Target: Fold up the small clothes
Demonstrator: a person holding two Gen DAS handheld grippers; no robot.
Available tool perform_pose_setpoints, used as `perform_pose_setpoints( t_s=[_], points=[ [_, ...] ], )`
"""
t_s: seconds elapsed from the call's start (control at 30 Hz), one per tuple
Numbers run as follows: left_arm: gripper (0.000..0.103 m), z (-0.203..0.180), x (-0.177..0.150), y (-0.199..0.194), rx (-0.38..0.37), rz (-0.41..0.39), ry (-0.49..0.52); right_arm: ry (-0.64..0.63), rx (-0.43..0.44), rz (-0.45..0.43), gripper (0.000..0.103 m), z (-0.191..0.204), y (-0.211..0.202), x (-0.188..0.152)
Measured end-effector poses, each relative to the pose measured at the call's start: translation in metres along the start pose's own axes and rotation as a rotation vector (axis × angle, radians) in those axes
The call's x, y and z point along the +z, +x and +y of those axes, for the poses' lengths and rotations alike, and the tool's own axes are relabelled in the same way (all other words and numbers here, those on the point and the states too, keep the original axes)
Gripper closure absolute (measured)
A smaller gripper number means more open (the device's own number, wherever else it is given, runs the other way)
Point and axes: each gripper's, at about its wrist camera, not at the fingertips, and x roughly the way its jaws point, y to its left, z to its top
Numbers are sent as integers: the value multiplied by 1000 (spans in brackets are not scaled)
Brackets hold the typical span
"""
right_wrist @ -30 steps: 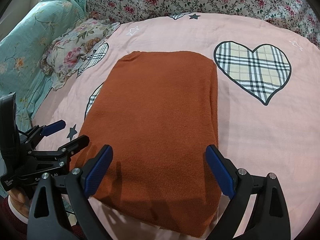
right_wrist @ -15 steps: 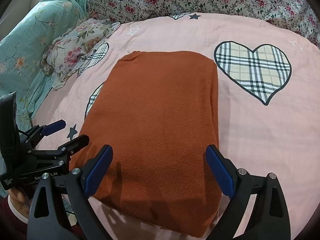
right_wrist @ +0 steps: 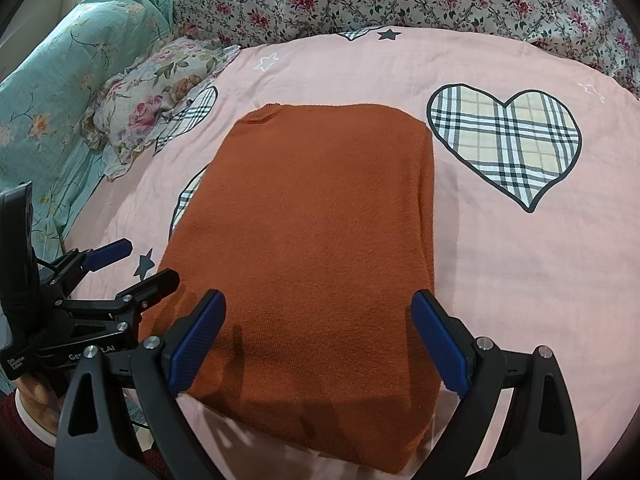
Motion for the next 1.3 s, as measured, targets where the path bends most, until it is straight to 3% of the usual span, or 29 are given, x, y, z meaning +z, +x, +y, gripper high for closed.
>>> perform_pose_setpoints(
  t_s=[1.3],
  points=[
    [12, -1, 7, 3, -10, 1, 2, -3, -7, -9, 9, -2, -4, 4]
  ],
)
